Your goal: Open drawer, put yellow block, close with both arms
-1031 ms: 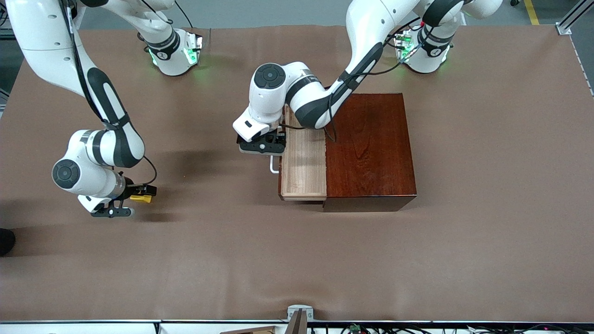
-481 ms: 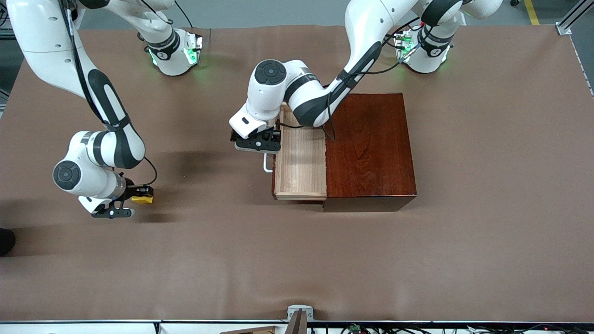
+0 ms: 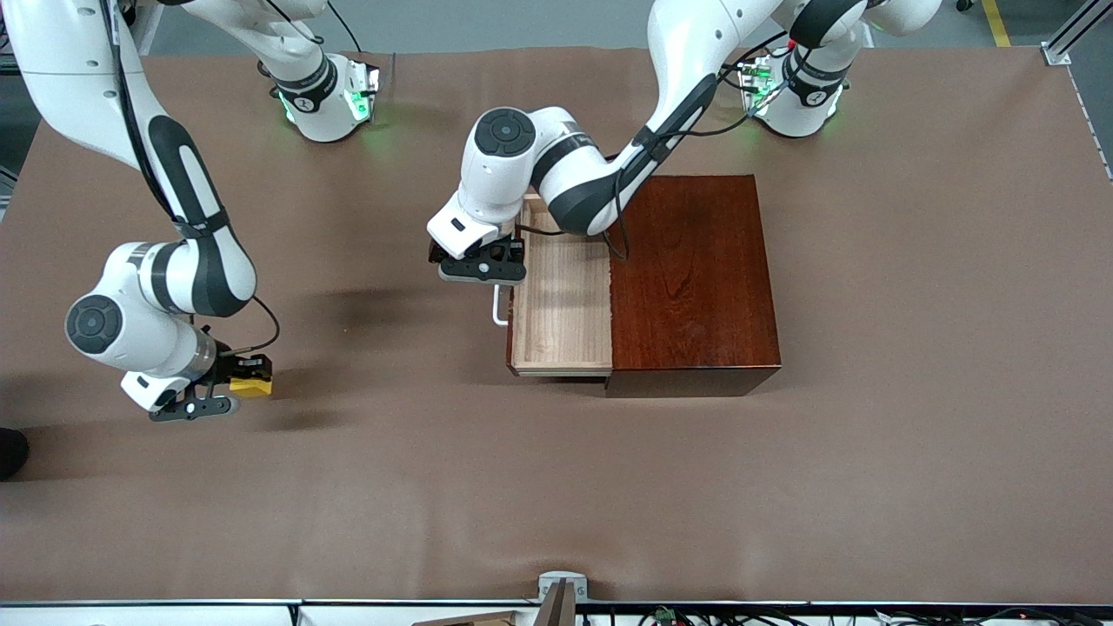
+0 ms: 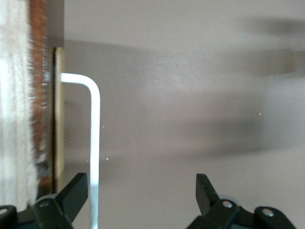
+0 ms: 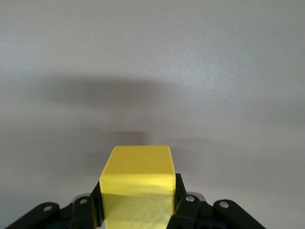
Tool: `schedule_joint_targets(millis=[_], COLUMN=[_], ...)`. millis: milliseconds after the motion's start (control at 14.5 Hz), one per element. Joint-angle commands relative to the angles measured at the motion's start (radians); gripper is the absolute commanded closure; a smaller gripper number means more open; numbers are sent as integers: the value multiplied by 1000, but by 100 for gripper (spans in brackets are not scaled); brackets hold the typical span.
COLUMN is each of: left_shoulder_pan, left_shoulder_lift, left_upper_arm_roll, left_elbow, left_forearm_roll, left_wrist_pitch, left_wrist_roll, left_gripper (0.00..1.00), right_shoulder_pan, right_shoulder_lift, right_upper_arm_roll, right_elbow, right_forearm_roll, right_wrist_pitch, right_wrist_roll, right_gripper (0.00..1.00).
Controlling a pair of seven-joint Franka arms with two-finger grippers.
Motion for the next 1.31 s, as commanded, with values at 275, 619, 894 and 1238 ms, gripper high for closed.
schedule_joint_targets(millis=[275,619,894,1238], left_shoulder_pan=[69,229,413,575], left_shoulder_lift=[-195,-405,-515,-673], left_upper_arm_roll=[13,12,7,7], left_elbow=[-6,-25,-32,-175], left_forearm_roll=[-23,-34,-39,-53], left_wrist_pitch=[-271,-590,-787,-830], left_wrist_roll=[-17,134,486,598], left_gripper=[0,0,0,0], right_shoulder_pan=[21,51,64,64], right_shoulder_lift=[-14,-20,-52,-52], right_upper_arm_roll=[22,72,152,282], right_elbow=[143,234,311,376], right_forearm_roll=[0,3,3,1], right_wrist_pitch=[-118,-177,-331,-407], right_wrist_roll=[-124,-290,-330,-410], right_gripper=[100,100,100,100])
